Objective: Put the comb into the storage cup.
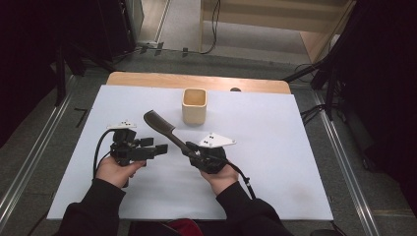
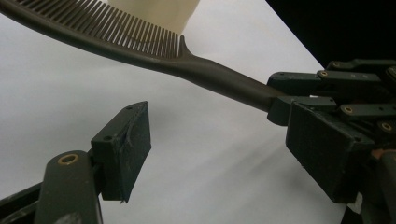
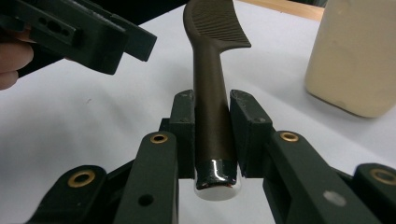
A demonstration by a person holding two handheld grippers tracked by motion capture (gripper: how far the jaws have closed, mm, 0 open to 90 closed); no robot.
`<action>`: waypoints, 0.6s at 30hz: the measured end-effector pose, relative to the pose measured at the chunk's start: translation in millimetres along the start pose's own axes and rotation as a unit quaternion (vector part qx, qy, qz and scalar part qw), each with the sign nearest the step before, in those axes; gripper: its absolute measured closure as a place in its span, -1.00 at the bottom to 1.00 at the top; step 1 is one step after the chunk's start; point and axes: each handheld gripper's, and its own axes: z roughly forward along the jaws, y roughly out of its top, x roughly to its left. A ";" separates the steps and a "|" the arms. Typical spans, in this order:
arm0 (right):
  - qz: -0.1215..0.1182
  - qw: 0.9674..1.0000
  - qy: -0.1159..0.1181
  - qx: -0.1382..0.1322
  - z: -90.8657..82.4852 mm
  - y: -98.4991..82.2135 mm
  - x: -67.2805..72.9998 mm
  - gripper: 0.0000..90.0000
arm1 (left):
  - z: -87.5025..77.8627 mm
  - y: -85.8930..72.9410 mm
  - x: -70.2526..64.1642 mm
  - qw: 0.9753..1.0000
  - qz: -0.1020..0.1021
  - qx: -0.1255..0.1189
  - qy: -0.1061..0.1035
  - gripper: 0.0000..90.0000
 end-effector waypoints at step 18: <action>0.012 1.000 -0.019 -0.022 8.0 -0.5 5.3 0.56 | 9.3 14.3 3.1 0.998 -0.044 -0.025 0.026 -0.45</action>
